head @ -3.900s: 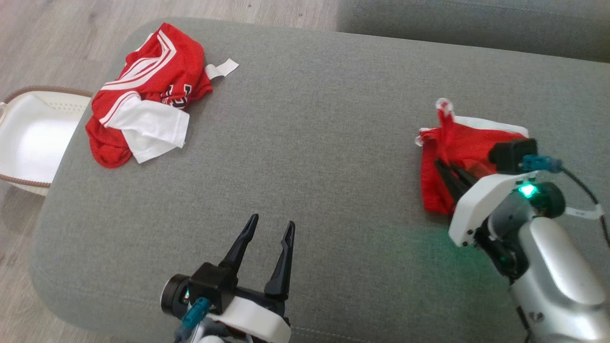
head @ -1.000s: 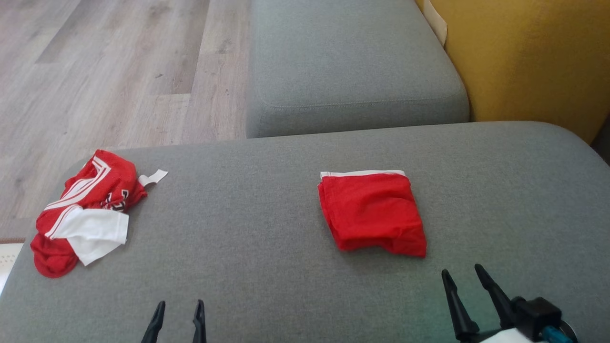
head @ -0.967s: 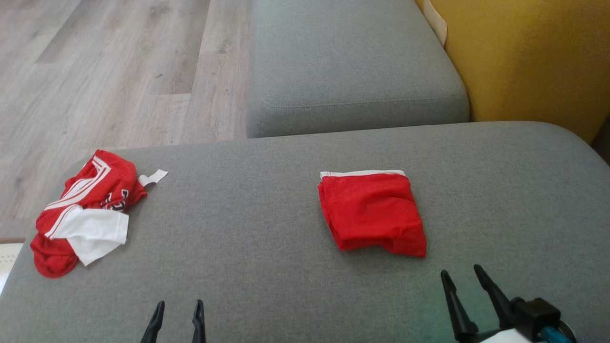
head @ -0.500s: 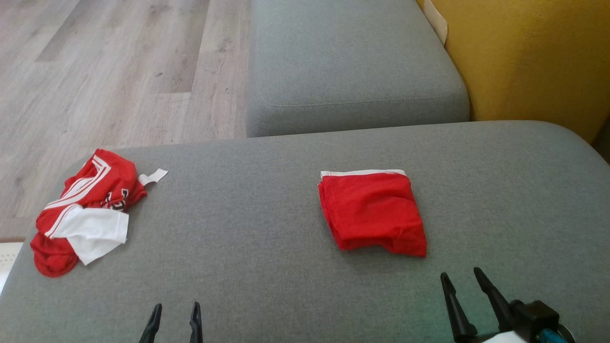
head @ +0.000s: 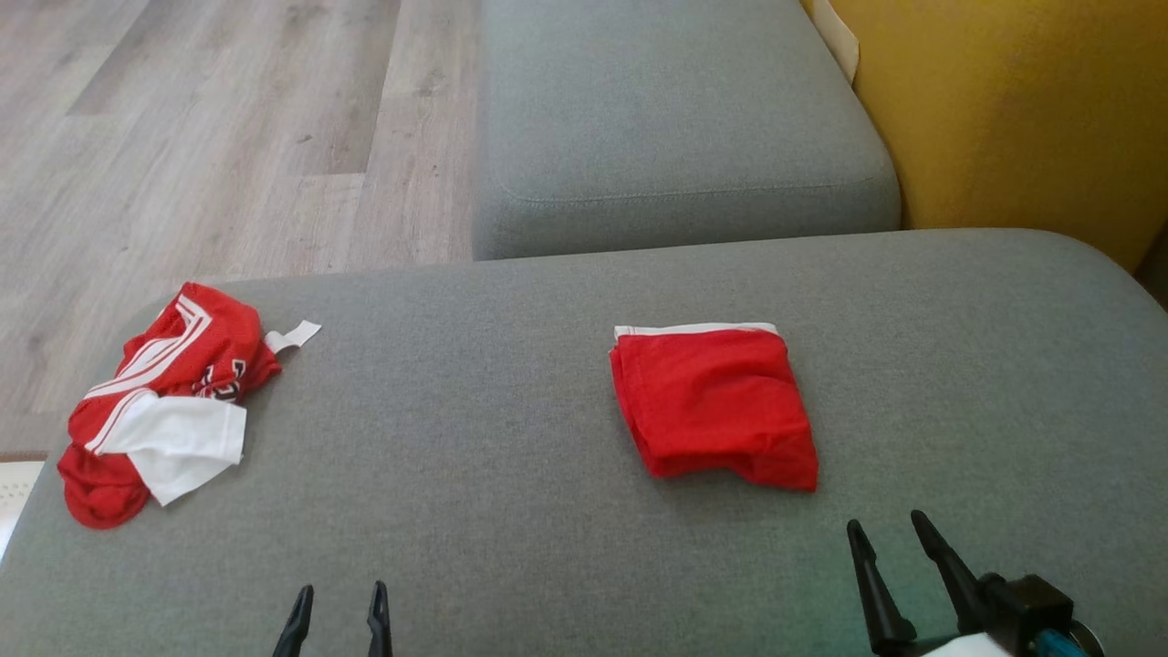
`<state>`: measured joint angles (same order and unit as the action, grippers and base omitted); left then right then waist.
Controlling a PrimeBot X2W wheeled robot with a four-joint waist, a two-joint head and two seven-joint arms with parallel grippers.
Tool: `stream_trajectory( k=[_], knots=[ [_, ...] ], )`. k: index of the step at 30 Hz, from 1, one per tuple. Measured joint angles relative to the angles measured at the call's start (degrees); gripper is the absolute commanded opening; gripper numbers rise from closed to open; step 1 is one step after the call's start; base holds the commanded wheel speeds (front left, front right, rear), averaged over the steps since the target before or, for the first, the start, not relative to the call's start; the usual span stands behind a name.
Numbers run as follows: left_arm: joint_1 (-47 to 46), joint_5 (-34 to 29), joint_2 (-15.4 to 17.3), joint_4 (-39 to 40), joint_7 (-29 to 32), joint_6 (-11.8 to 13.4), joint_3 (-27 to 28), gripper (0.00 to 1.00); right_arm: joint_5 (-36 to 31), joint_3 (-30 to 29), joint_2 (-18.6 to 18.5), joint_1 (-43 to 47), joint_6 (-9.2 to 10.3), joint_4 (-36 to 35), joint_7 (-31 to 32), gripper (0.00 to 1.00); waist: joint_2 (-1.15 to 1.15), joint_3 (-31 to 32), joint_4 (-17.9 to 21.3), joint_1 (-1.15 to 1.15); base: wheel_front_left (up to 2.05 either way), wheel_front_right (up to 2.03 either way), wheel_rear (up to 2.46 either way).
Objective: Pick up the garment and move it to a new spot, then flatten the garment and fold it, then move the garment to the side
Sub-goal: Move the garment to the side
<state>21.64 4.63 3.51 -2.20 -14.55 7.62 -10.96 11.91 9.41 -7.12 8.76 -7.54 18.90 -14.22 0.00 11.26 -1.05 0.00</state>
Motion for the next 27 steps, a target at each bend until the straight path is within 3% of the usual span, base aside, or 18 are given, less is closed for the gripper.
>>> stream_trajectory(
  k=[17, 27],
  knots=[
    [-1.40, -0.02, -0.01, -0.29, 0.00, 0.01, -0.83, 1.00, 0.10, -0.81, 0.02, 0.04, 0.00, -0.27, 0.00, 1.00, 0.00, -2.73, -0.15, 0.00, 0.00, 0.00, 0.00],
    [-5.31, -1.18, -0.03, 0.53, 0.00, -1.63, -2.77, 1.00, 7.03, 1.72, -2.04, -7.87, 0.00, 6.42, 0.05, 1.00, 0.00, -7.86, -1.00, 0.00, 0.00, 0.00, 0.00]
  ],
)
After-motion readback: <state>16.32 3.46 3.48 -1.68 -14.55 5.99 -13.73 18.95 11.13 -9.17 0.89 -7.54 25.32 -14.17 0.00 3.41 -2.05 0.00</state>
